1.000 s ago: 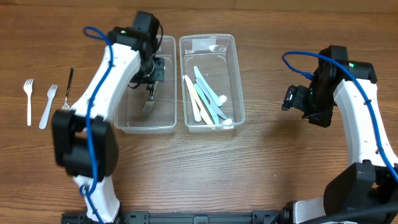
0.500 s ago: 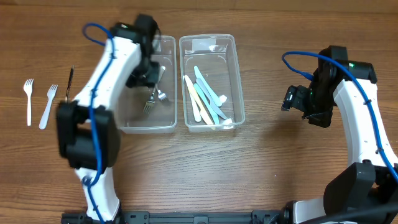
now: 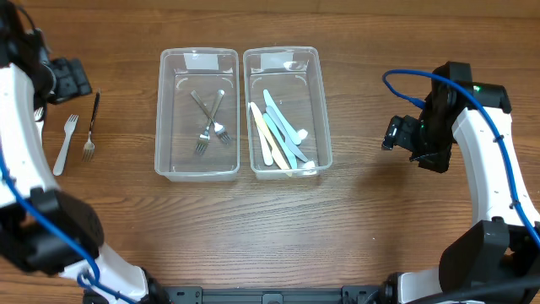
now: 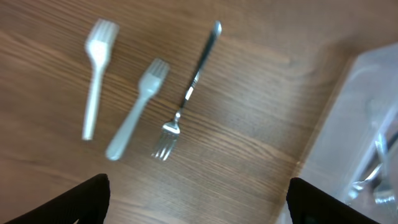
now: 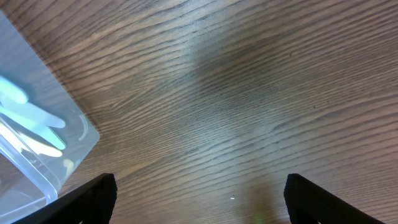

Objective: Pack container
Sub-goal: 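Carry the metal fork into the left container and release it, then move the left gripper back and grasp the dark-handled metal fork, then carry the dark-handled fork into the left container and release it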

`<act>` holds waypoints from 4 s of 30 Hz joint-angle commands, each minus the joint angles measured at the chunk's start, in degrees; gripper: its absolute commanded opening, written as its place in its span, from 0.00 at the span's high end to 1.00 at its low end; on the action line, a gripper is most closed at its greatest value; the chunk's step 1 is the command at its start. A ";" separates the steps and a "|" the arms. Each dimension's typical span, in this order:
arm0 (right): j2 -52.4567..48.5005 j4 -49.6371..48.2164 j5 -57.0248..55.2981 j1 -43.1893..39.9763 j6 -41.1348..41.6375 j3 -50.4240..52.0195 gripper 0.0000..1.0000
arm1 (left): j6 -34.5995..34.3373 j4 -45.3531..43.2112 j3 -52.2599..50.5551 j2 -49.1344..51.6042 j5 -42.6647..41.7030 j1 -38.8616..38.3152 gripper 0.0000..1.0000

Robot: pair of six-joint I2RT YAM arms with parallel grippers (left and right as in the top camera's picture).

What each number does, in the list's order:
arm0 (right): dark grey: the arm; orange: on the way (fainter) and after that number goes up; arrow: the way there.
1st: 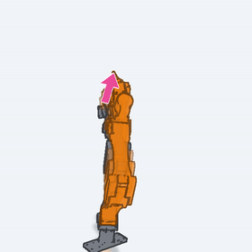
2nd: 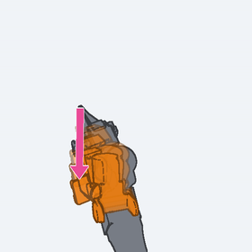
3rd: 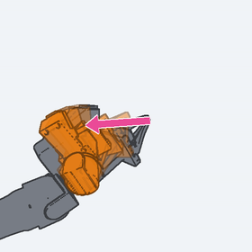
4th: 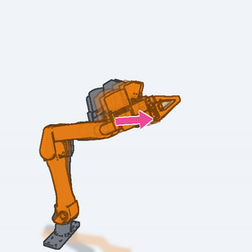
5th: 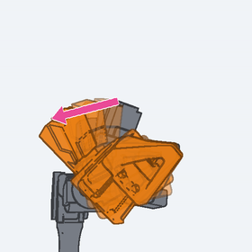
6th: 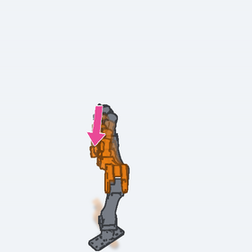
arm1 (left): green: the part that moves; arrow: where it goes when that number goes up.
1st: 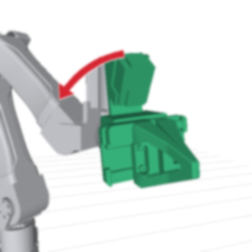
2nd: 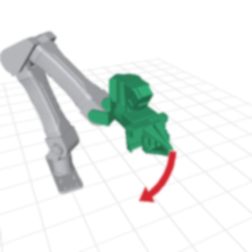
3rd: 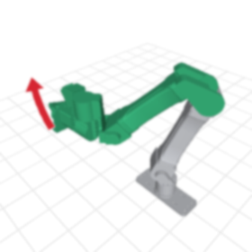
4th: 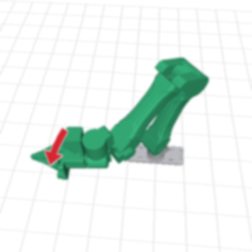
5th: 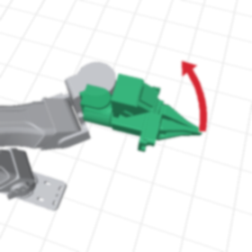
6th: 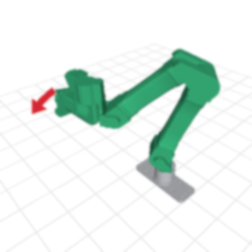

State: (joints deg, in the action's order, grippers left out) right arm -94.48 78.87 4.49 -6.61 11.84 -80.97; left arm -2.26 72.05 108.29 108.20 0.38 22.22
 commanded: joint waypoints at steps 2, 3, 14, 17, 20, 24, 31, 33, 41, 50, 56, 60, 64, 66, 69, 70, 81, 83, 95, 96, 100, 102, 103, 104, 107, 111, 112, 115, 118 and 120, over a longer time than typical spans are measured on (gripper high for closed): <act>0.72 -0.15 0.28 0.22 -0.92 -0.02 0.11 | 7.19 -2.08 -0.57 10.25 -2.97 0.00 0.09; 0.72 -0.15 0.31 0.22 -1.03 -0.02 0.11 | 7.45 -2.32 -0.57 11.85 -2.99 0.00 0.09; 0.72 -0.22 0.28 0.22 -1.42 -0.02 0.11 | 8.72 -6.08 -0.57 21.88 -2.67 0.00 0.08; 0.72 -0.24 0.28 0.22 -1.42 -0.02 0.11 | 8.72 -6.12 -0.57 23.80 -1.66 0.00 0.07; 0.72 -0.37 0.28 0.22 -1.42 -0.02 0.11 | 8.72 -6.14 -0.57 25.44 -1.70 0.00 0.06; 0.72 -0.39 0.28 0.22 -1.42 -0.02 0.11 | 8.72 -6.78 -0.57 25.99 -1.68 0.00 0.03; 0.72 -0.37 0.28 0.22 -1.44 -0.02 0.11 | 8.70 -7.56 -0.57 26.49 -1.68 0.00 0.03; 0.72 -0.37 0.28 0.22 -1.44 -0.02 0.11 | 8.72 -7.58 -0.57 26.49 -1.68 0.00 0.03; 0.72 -0.37 0.31 0.22 -1.44 -0.02 0.11 | 8.70 -9.81 -4.48 26.51 -0.76 0.00 0.02; 0.72 -0.37 0.31 0.22 -1.44 -0.02 0.11 | 8.26 -10.12 -5.95 26.51 0.04 0.04 0.30; 0.72 -0.37 0.31 0.22 -1.44 -0.02 0.11 | 8.24 -9.92 -5.95 26.51 0.04 0.04 0.81; 0.72 -0.39 0.31 0.22 -1.44 -0.02 0.11 | 7.87 -9.92 -5.95 26.51 0.15 0.04 0.96; 0.72 -0.37 0.31 0.22 -1.44 -0.02 0.11 | 7.15 -9.68 -5.77 26.40 0.20 -0.04 0.96; 0.72 -0.39 0.31 0.22 -1.44 -0.02 0.11 | 5.57 -7.91 -4.39 25.88 0.17 -0.17 0.96; 0.72 -0.44 0.28 0.22 -1.44 -0.02 0.11 | 3.26 -3.02 0.31 22.82 -0.02 -0.61 0.96; 0.72 -0.46 0.28 0.22 -1.44 -0.02 0.11 | 2.75 -1.25 2.49 19.82 -1.31 -1.09 0.96; 0.72 -0.15 1.22 0.22 -1.44 -0.02 0.11 | 0.90 -0.33 5.05 -5.70 -2.71 -25.14 0.96; 0.72 -0.09 1.22 0.22 -1.44 -0.02 0.11 | -0.50 -0.52 4.83 -4.35 -2.21 -29.00 0.96; 0.72 0.31 1.20 0.22 -1.46 -0.02 0.11 | -3.96 -0.42 -0.76 15.78 -1.49 -31.34 0.96; 0.72 0.33 1.20 0.22 -1.46 -0.02 0.11 | -3.96 -0.26 -0.76 16.57 -1.49 -31.36 0.92; 0.72 0.28 1.20 0.22 -1.66 -0.02 0.11 | -2.32 -0.07 -0.74 16.00 -1.29 -31.34 0.63; 0.72 0.31 1.20 0.22 -1.66 -0.02 0.11 | -1.46 0.44 -0.72 14.40 -0.63 -31.32 0.57; 0.72 0.31 1.20 0.22 -1.66 -0.02 0.11 | -1.29 0.96 -0.70 13.11 0.17 -31.23 0.57; 0.72 0.31 1.18 0.22 -1.66 -0.02 0.11 | -0.72 1.60 -0.70 10.58 1.53 -31.04 0.56; 0.72 0.28 1.18 0.22 -1.66 -0.02 0.11 | 0.55 2.36 -0.70 -0.02 3.34 -29.24 0.42; 0.72 0.22 1.18 0.22 -1.68 -0.02 0.11 | 1.03 5.86 -0.74 -15.78 8.31 -23.71 0.12; 0.72 0.17 1.18 0.22 -1.68 -0.02 0.11 | 1.03 6.67 -1.14 -18.95 8.66 -21.88 0.05; 0.72 0.00 1.20 0.22 -1.66 -0.02 0.11 | 0.98 5.18 -6.60 -26.97 7.15 -17.40 0.00; 0.72 -0.20 1.20 0.22 -1.66 -0.02 0.11 | 1.01 -1.03 -18.38 -33.81 6.27 -13.18 0.00; 0.72 -0.22 1.20 0.22 -1.66 -0.02 0.11 | 1.07 -6.27 -25.55 -35.65 5.95 -9.79 0.00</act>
State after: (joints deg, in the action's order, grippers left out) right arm -94.48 78.96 5.56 -6.61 10.46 -80.95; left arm -1.67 70.26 92.86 72.86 7.05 8.40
